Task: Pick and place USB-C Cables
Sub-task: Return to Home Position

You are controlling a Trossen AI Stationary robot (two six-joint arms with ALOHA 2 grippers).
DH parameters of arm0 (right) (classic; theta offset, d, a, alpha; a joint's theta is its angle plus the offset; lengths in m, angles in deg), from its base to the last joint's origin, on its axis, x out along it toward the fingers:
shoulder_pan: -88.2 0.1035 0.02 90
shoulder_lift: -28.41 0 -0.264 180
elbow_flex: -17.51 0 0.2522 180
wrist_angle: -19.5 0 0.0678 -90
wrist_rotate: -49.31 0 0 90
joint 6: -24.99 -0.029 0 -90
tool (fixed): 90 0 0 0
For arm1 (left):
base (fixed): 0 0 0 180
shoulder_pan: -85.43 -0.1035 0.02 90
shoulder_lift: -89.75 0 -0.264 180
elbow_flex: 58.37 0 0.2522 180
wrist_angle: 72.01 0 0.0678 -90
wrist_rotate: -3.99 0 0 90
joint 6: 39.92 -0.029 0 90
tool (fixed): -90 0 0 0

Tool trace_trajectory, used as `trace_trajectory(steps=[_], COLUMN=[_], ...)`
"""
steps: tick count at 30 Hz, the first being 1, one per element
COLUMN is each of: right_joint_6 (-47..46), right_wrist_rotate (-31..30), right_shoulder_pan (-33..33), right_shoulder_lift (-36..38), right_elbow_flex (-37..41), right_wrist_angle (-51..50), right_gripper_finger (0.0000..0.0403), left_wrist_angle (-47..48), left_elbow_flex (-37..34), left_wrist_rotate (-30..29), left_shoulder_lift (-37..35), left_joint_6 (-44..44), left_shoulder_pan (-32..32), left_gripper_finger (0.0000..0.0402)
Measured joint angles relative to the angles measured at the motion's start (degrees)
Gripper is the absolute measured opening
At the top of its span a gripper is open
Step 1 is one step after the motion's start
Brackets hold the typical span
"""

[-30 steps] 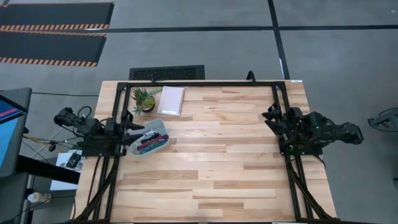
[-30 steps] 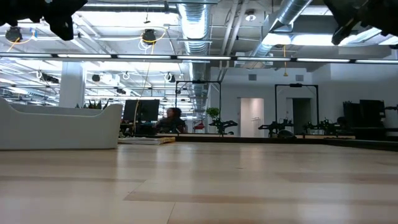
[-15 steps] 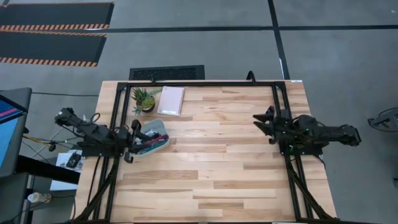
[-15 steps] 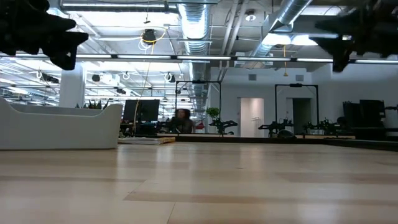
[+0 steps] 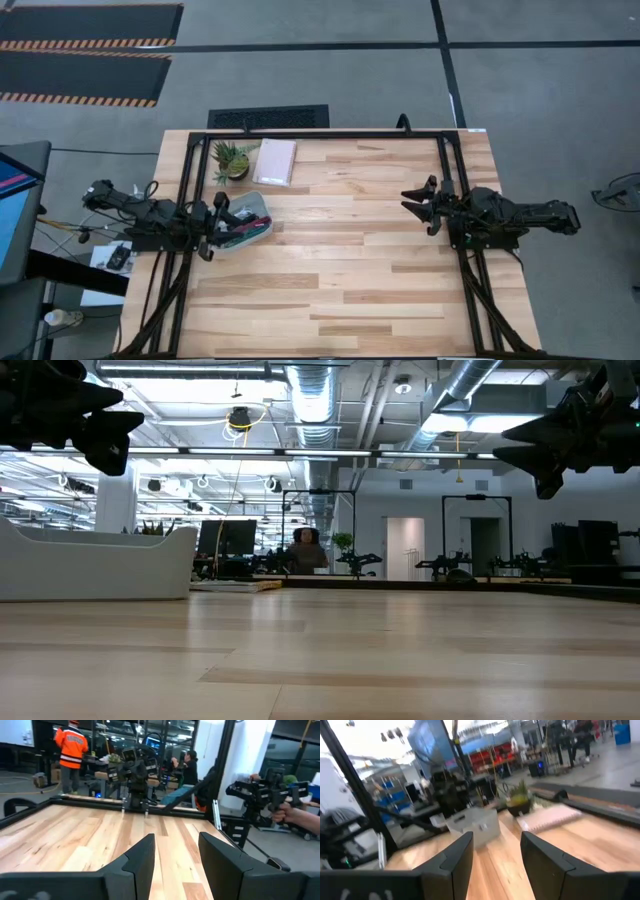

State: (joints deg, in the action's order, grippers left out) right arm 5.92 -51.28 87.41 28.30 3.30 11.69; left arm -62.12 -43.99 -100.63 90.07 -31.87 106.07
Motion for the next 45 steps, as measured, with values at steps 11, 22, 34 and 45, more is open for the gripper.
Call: trace_trajectory(steps=[11,22,34,45], right_joint_6=[1.8,2.6,7.0,8.1], right_wrist_rotate=[3.8,6.3,6.3,6.3], right_shoulder_pan=[0.0,0.0,-0.1,-3.7], right_shoulder_lift=[0.0,0.0,-0.8,-0.8], right_elbow_flex=[0.0,0.1,0.1,0.1], right_wrist_angle=[-3.6,-4.4,-4.6,-4.6], right_gripper_finger=[0.0189,0.0189,0.0189,0.0189], left_wrist_angle=[2.4,2.4,2.4,1.8], left_elbow_flex=[0.0,-0.1,-0.1,-0.2], left_wrist_rotate=[13.6,14.9,14.9,17.0], left_shoulder_lift=[0.0,0.1,0.1,0.1], left_joint_6=[-1.4,0.1,1.6,3.7], left_shoulder_pan=[-5.2,-9.2,-9.2,-9.3], left_gripper_finger=[0.0143,0.0143,0.0143,0.0143])
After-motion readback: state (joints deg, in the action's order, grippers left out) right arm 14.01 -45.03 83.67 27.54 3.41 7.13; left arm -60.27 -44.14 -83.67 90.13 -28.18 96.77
